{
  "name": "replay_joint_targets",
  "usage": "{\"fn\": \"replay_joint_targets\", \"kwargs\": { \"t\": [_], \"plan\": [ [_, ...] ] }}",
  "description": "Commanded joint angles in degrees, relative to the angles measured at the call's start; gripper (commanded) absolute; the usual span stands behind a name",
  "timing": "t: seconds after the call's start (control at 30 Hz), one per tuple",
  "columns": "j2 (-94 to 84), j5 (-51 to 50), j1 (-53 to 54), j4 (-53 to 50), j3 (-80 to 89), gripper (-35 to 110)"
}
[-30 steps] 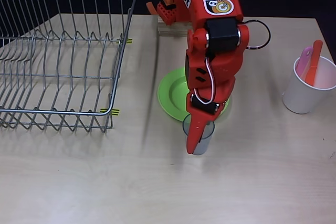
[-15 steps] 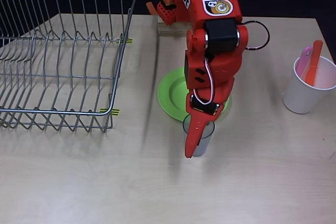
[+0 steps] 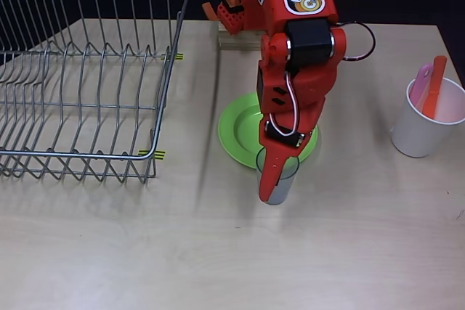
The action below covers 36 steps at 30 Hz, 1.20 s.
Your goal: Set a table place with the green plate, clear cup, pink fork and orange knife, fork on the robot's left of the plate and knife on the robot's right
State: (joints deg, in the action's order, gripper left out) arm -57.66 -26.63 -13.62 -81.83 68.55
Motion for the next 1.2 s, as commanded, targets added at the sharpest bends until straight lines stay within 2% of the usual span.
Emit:
{"fn": "replay_joint_targets", "kwargs": {
  "t": [0.0,0.13,0.67,1.17],
  "plan": [
    [-2.81,1.05,-1.23,-0.79,-2.20,51],
    [-2.20,1.58,-1.23,-0.97,-3.96,56],
    [-3.25,0.62,-1.76,-3.34,-3.08,58],
    [-10.11,-0.53,-3.52,-13.18,-7.91,58]
  ]
}}
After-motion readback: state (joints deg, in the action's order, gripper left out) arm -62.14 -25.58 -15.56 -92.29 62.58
